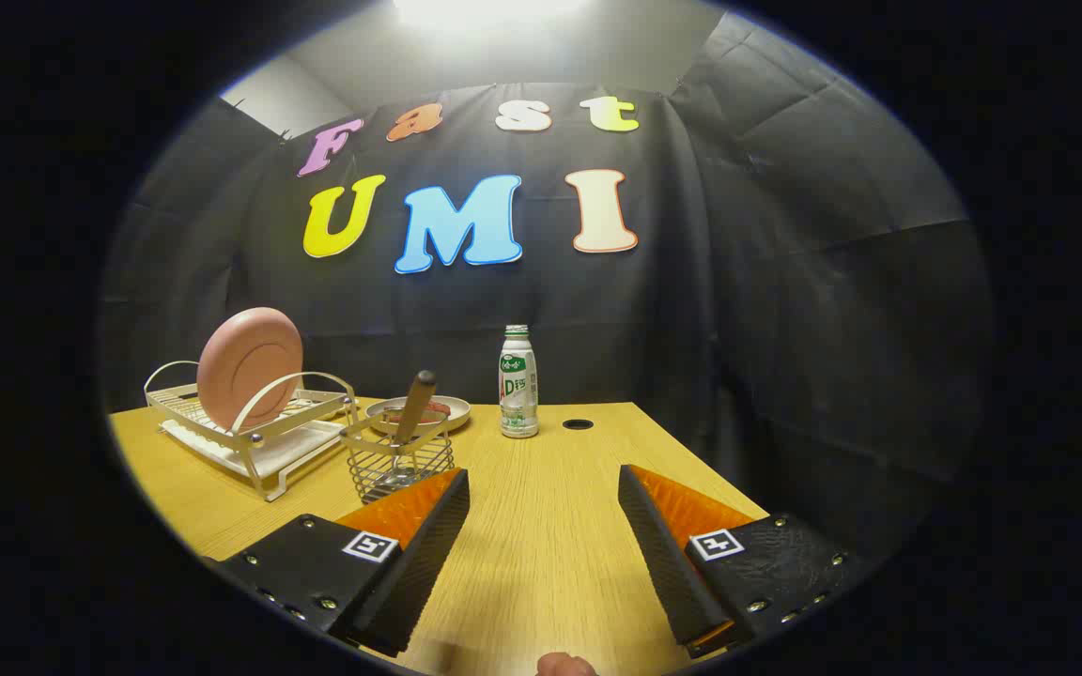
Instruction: Take the plate from the dish rack, then take the spoon from the basket and place it into the plate.
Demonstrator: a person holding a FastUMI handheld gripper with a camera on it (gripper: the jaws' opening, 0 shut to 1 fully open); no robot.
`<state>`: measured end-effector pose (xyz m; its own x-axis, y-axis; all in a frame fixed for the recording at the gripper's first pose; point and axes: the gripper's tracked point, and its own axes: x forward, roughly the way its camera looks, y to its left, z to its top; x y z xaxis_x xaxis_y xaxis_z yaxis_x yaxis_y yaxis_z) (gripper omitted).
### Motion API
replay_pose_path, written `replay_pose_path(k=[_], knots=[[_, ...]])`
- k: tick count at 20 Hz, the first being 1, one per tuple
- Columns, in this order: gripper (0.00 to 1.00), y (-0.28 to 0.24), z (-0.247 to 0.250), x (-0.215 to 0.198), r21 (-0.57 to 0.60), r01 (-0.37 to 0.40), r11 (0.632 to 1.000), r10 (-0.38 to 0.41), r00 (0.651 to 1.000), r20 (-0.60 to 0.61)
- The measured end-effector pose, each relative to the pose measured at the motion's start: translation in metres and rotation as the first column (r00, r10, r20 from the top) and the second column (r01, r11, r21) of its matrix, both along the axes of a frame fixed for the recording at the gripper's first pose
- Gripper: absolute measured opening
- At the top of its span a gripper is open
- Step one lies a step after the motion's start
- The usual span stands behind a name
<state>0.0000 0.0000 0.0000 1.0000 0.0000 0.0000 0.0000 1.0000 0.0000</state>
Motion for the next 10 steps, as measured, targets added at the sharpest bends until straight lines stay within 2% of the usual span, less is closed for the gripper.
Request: replay_pose_path(k=[6,10], knots=[[0.97,-0.016,0.012,0.04,0.008,0.043,0.999,-0.043,0.999,0.004],[0.97,-0.035,0.047,0.024,0.019,0.094,0.995,-0.094,0.996,0.007]])
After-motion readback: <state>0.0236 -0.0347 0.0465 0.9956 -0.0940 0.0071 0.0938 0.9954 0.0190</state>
